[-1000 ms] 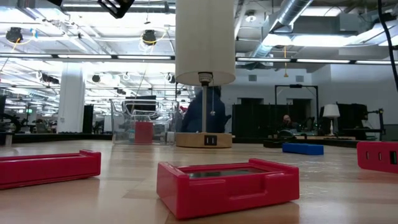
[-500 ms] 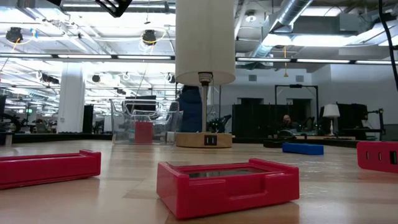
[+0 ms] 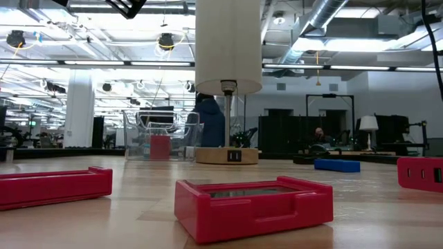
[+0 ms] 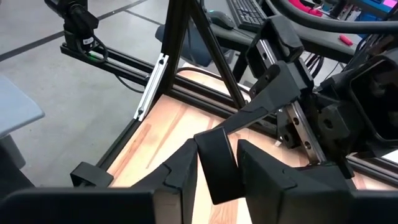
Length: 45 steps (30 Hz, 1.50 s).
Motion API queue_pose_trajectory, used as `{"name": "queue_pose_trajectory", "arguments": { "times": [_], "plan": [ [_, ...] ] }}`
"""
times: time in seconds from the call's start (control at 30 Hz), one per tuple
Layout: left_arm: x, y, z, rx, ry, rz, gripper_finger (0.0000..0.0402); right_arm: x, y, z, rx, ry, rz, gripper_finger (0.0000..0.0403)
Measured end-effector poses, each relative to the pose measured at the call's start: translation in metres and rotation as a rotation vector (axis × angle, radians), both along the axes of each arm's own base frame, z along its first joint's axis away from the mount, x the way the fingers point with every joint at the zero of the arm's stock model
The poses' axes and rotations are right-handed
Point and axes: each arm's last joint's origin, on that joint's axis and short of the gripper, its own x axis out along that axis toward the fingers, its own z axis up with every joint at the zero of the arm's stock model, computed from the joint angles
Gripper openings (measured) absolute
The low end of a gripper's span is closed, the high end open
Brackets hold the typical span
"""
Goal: Pick & Place Office items
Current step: Put the bottom black digital timer into the yellow basket
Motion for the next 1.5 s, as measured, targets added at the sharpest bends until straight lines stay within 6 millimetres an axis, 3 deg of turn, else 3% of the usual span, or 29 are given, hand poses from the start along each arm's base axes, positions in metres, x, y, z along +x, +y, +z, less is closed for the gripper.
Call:
{"name": "queue_pose_trajectory", "arguments": {
  "times": [0.13, 0.53, 0.93, 1.23, 1.5],
  "plan": [
    [0.0, 0.0, 0.0, -0.007, 0.005, -0.017, 0.016, 0.0, 0.0, 0.0, -0.003, -0.001, 0.004, 0.0088],
    [-0.006, 0.001, -0.011, 0.038, 0.132, -0.041, 0.0228, -0.005, 0.001, -0.01, 0.02, 0.107, -0.029, 0.0076],
    [-0.039, 0.023, -0.006, 0.318, 0.248, 0.361, 0.0234, -0.033, 0.022, -0.022, 0.031, 0.276, -0.144, 0.0075],
    [-0.056, 0.003, -0.01, 0.378, 0.278, 0.45, 0.0235, -0.071, 0.039, -0.034, 0.056, 0.442, -0.333, 0.0075],
    [-0.063, 0.0, -0.033, 0.409, 0.237, 0.546, 0.0236, -0.137, 0.057, -0.029, 0.15, 0.557, -0.607, 0.0075]
  ]
}}
